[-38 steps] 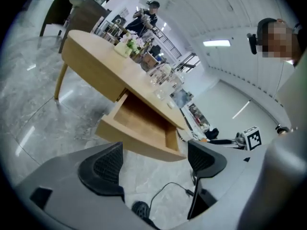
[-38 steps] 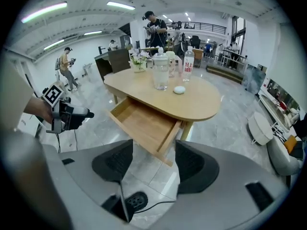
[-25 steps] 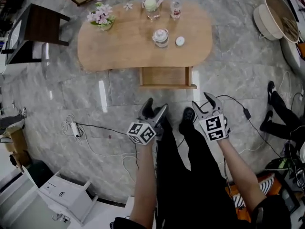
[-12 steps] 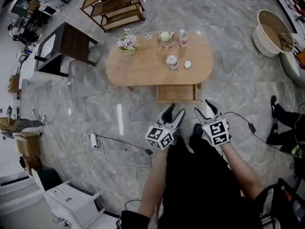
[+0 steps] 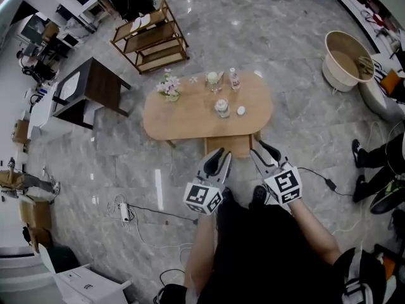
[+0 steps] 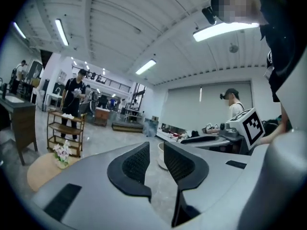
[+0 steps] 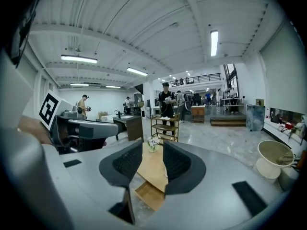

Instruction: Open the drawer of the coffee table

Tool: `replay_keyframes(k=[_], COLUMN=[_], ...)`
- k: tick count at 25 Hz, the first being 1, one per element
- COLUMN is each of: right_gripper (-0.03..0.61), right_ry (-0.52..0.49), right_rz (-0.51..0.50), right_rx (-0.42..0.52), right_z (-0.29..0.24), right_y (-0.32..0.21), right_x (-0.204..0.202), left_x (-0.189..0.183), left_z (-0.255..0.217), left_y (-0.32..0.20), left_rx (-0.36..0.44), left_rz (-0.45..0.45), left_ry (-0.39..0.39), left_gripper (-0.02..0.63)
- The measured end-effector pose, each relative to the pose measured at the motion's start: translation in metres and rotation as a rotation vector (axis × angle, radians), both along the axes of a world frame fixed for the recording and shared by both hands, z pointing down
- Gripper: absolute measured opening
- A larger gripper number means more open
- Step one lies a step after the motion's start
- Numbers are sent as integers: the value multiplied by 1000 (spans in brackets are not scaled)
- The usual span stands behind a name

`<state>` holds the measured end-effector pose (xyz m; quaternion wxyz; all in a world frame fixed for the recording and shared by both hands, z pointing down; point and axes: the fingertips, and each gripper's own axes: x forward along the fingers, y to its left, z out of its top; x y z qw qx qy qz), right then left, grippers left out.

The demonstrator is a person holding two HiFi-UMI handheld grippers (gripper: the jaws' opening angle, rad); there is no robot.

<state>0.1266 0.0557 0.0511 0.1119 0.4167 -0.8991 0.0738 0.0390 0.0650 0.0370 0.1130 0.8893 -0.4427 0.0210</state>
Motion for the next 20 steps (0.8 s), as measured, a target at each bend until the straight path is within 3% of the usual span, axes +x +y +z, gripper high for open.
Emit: replay_keyframes(k=[4,7,12,20], right_gripper=[84,37,14,12], right_ry=[-50,-80,-80,-181], right_rz=[45,18,10,20], right_rx=[44,60,56,65], right_z=[-28,-41,-53,-65], right_y=[-4,0,8,9], right_x=[20,25,29,48], left_x=[1,0,-10,-11], left_z=[-37,-51,-63,-66], left_y=[0,4,7,17], left_rx=[86,122,119,112], left_rz=[-15,-9,-21,-31], left_ry=[0,-23,-47,-91], left_gripper=[49,34,17,15])
